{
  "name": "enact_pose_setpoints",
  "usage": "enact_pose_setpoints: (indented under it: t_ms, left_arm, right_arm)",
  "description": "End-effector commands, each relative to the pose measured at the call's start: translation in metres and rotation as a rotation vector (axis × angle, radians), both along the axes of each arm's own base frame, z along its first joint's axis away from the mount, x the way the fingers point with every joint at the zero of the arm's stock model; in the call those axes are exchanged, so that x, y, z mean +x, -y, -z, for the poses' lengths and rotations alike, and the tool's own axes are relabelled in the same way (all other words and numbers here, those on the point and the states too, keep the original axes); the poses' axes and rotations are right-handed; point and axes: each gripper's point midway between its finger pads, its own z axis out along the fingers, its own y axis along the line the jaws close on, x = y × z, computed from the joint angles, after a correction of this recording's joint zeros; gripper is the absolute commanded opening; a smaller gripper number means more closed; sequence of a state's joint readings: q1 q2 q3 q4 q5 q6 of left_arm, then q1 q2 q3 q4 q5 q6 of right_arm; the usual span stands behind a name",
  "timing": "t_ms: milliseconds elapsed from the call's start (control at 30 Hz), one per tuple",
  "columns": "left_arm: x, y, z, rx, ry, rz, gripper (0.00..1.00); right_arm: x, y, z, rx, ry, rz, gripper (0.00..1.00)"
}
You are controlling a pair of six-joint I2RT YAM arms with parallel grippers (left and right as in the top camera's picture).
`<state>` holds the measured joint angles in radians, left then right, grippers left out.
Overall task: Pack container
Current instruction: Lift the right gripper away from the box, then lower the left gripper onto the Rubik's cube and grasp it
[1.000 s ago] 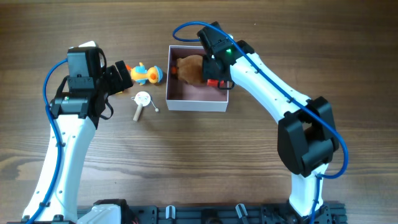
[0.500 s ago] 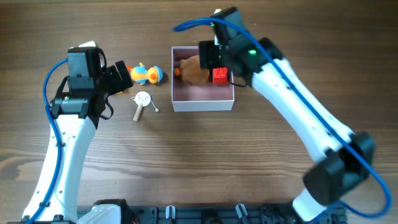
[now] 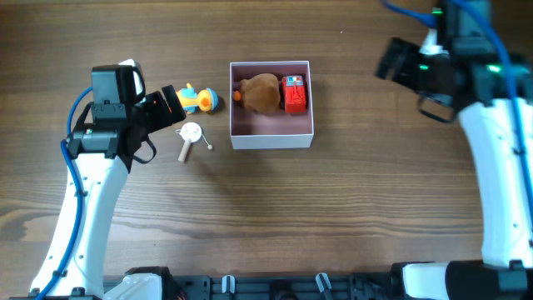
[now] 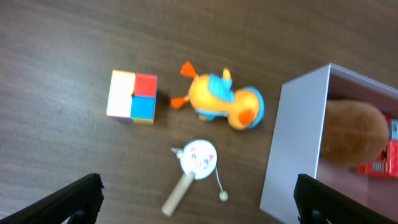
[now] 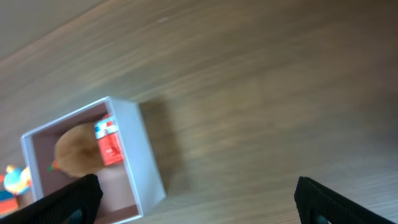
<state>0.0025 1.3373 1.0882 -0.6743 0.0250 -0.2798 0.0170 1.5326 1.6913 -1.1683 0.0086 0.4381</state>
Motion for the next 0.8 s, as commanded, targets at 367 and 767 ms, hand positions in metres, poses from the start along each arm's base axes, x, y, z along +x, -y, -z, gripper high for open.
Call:
enact_pose_setpoints:
  t_ms: [367, 767]
  left_arm:
    - [0.049, -0.063, 0.051, 0.138, -0.349, -0.069, 0.99]
    - [0.069, -0.065, 0.13, 0.187, -0.454, 0.065, 0.8]
  right_arm:
    - [-0.021, 0.059, 0.002, 0.0, -0.051, 0.174, 1.0]
    - [-0.02, 0.059, 0.002, 0.0, -0.048, 0.174, 1.0]
